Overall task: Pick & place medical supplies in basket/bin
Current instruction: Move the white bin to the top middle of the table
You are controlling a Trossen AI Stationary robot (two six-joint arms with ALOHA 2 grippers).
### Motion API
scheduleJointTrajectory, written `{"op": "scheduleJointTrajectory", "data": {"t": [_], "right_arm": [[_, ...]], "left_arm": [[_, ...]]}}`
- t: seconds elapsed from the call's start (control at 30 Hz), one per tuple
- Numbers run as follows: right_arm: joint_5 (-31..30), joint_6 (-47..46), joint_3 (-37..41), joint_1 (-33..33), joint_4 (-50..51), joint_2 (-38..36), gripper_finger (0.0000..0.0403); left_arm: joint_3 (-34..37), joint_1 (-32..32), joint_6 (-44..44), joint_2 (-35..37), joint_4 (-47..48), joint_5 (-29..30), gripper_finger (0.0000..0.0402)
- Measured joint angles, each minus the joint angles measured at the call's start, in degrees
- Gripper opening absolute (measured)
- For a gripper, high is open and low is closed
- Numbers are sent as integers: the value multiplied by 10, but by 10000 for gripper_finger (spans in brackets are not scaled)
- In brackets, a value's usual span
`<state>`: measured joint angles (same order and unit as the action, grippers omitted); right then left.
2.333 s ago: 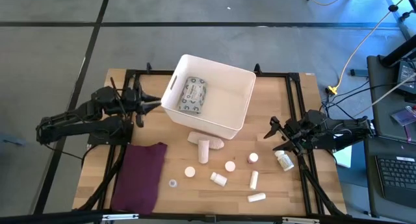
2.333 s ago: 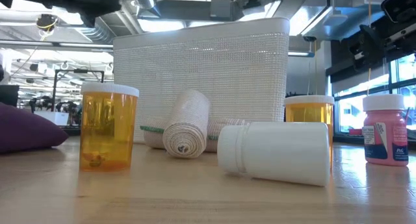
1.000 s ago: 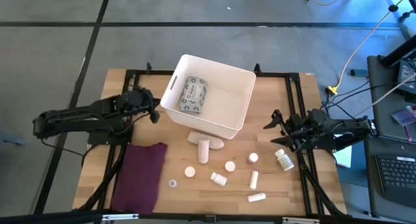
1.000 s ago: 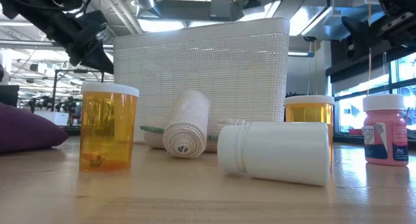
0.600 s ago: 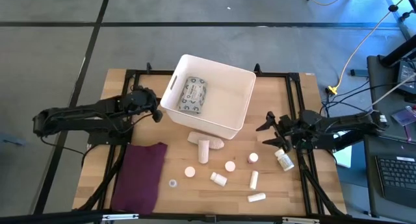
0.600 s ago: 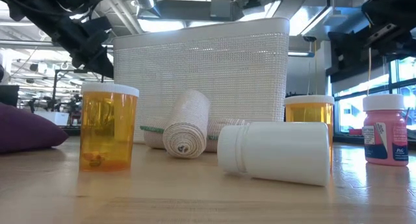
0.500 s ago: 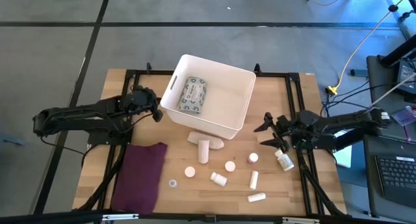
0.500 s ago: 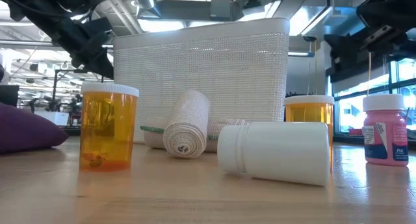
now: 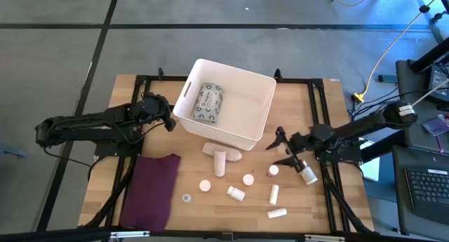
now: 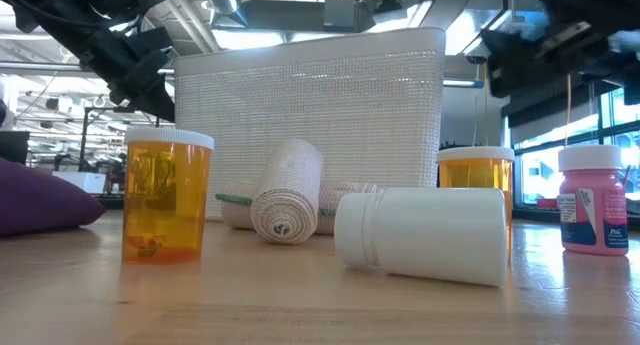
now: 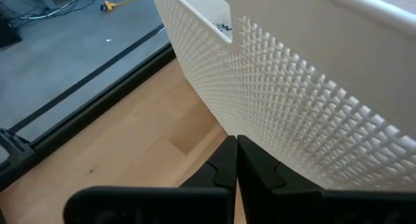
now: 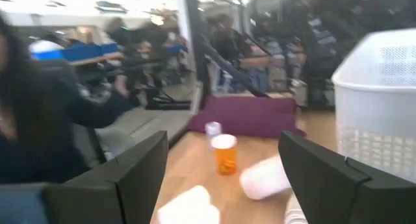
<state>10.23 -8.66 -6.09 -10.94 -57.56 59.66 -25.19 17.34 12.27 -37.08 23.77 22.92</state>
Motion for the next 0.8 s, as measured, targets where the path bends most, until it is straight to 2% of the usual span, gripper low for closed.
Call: {"op": "scheduleJointTrajectory", "data": {"t": [0.23,0.37,0.8], "right_arm": [[-18,43,-100,-3,5,150,294],[-24,30,-137,-3,53,188,294],[-245,13,-152,-3,85,197,294]], "left_arm": [[0,0,0,0,0,-1,5],[0,0,0,0,0,-2,1],[0,0,-11,0,0,-39,3]]}}
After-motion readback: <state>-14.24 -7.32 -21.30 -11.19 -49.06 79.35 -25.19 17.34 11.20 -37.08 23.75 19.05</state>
